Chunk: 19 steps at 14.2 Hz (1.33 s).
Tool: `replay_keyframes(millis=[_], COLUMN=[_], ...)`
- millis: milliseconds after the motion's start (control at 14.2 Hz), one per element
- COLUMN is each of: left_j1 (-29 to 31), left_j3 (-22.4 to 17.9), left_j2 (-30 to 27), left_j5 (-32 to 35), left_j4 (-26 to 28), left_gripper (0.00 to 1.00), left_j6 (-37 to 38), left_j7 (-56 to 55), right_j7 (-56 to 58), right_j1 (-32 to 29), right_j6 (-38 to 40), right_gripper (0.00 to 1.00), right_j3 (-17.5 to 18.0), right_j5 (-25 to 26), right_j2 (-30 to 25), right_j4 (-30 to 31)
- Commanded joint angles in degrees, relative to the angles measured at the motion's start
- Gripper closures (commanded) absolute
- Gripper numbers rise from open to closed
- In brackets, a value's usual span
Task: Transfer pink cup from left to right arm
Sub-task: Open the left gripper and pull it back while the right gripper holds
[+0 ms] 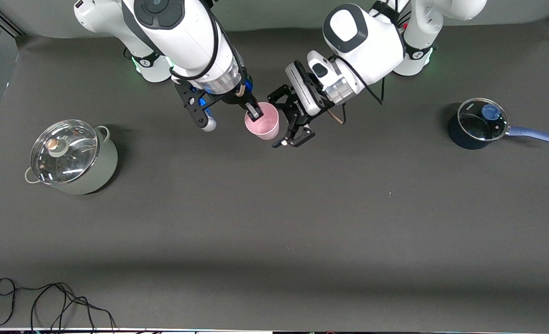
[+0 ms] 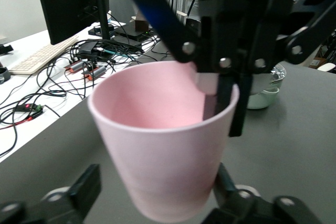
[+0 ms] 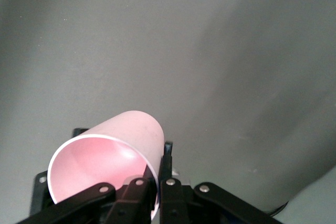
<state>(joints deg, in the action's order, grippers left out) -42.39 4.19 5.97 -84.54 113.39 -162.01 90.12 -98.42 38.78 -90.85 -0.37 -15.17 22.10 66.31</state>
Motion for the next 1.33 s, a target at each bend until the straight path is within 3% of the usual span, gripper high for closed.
replay_keyframes(millis=[0,351,632,773,983,1264], left_j1=[0.81,1.70,6.08,11.60,19.69,31.73], left_j3=[-0.15,-0.24,-0.33,-0.33,-0.41,-0.41], left_j2=[-0.61,0.79,3.86,5.19,6.16,7.56], left_j5=[-0.45,-0.36,-0.19,-0.10,4.27,23.04], left_j4=[0.25,0.42,1.13,1.13,1.13,-2.80], left_gripper=[0.02,0.02,0.02,0.01,0.01,0.01], left_j6=[0.12,0.38,4.22,12.29,26.88,51.48], left_j7=[-0.65,-0.82,-0.82,-1.78,-9.67,-29.08], right_j7=[1.73,10.23,23.05,30.53,42.03,61.90], right_j1=[-0.11,-2.30,-8.71,-11.61,-11.89,-11.80], right_j6=[1.82,1.99,2.87,2.87,2.78,2.43], right_gripper=[1.00,1.00,1.00,1.00,1.00,1.00], right_j3=[-0.50,-0.77,-1.38,-2.08,-8.57,-17.10], right_j5=[-1.18,-1.00,-1.09,-0.82,-0.82,-0.21], right_j2=[-0.04,-0.74,-5.04,-7.76,-10.93,-14.63], right_j4=[-1.18,-0.57,4.16,7.94,14.26,23.15])
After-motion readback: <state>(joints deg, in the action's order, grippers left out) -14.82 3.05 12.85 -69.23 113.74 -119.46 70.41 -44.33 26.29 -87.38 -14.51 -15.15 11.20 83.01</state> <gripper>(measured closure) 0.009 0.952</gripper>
